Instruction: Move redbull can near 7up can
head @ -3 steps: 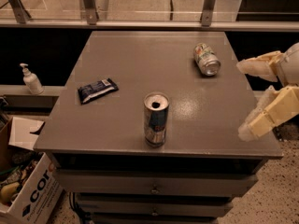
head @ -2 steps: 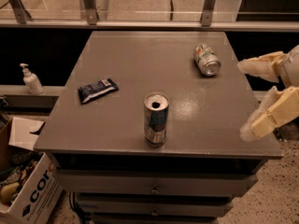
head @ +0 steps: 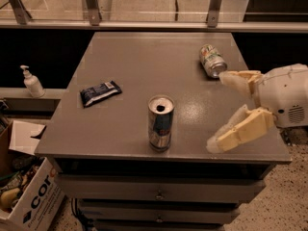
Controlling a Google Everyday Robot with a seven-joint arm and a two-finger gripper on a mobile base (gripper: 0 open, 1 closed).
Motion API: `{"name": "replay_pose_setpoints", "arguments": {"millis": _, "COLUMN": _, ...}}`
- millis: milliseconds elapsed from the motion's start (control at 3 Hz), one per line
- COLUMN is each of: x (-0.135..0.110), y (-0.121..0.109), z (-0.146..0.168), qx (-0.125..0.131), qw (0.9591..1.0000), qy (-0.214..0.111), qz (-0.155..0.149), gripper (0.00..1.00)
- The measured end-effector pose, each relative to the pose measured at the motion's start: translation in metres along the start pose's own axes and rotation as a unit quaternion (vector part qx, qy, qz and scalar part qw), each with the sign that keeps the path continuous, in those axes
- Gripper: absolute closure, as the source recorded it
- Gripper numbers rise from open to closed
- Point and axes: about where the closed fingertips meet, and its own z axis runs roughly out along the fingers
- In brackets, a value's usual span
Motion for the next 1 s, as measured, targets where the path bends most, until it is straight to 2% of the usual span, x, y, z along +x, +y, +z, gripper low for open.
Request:
{"name": "replay_pose_setpoints", "arguments": {"millis": 333, "x": 0.003, "y": 0.0, "z": 0.035, "qx": 0.008, "qw": 0.9995, "qy": -0.029, "qz": -0.002, "gripper": 0.0}}
{"name": "replay_pose_setpoints", "arguments": {"millis": 1000, "x": 0.029, "y": -0.009, "z": 0.086, "qx": 0.01, "qw": 0.9986, "qy": -0.053, "qz": 0.004, "gripper": 0.0}}
